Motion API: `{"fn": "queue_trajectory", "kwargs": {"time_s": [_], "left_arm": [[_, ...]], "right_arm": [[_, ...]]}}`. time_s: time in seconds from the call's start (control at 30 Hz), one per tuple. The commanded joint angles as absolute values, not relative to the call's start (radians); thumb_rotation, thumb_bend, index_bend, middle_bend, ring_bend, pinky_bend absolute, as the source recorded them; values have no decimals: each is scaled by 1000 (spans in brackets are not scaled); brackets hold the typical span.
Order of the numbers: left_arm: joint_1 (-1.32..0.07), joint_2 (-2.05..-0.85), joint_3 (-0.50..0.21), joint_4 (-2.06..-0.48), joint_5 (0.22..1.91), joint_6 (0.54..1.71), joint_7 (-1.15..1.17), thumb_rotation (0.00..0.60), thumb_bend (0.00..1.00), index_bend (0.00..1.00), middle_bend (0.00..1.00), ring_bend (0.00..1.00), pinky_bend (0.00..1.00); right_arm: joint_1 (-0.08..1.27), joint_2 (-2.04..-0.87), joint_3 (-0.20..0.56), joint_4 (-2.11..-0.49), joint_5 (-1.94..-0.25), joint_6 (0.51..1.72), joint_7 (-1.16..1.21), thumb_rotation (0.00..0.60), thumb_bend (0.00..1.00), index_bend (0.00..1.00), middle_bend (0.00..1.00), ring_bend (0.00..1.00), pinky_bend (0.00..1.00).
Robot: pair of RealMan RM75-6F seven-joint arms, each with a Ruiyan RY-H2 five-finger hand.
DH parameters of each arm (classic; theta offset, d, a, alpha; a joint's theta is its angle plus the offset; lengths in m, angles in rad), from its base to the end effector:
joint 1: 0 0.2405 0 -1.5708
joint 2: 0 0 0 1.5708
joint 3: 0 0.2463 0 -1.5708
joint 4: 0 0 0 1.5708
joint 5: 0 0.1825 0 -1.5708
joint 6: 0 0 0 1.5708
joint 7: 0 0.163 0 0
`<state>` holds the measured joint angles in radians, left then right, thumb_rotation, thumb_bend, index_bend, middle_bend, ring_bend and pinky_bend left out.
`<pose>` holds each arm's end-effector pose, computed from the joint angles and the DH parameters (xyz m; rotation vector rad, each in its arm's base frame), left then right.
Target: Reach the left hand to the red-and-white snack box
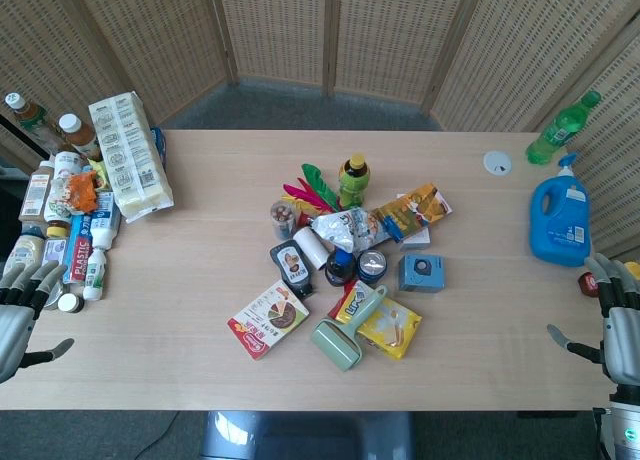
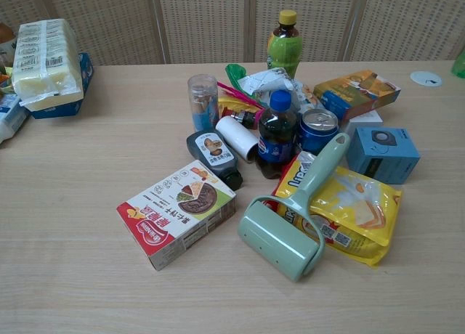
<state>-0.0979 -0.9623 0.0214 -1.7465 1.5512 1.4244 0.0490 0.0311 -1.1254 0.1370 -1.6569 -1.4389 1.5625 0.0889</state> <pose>-0.2767 0.1848 0.1926 -1.5282 -0.9140 -0.8004 -0.2908 -0.1945 0.2035 1.1655 -0.9357 1.0484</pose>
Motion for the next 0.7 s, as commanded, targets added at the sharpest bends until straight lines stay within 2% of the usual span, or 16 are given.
{"fn": "queue_trajectory", "kwargs": {"time_s": [0.03,0.23,0.33,0.47,0.7], "left_arm": [[-100,-964,22,-1745,1548,1418,45,600,0,0,0,0,0],[-116,-977,28,-1722,1560,1390,46,600,0,0,0,0,0],[-149,-1000,31,-1661,1635,1383,14,600,0,0,0,0,0],[-248,-1057,14,-1473,1820,1407,-48,600,0,0,0,0,0],[-503,-1186,-10,-1127,2166,1502,-54,600,0,0,0,0,0]], "right_arm": [[31,-1124,138,-1658,-1438,1562,93,600,0,0,0,0,0],[30,-1114,138,-1664,-1437,1557,112,600,0,0,0,0,0],[29,-1113,138,-1662,-1433,1553,115,600,0,0,0,0,0],[36,-1116,142,-1658,-1418,1536,115,600,0,0,0,0,0],[43,-1122,156,-1659,-1394,1528,104,600,0,0,0,0,0]]}}
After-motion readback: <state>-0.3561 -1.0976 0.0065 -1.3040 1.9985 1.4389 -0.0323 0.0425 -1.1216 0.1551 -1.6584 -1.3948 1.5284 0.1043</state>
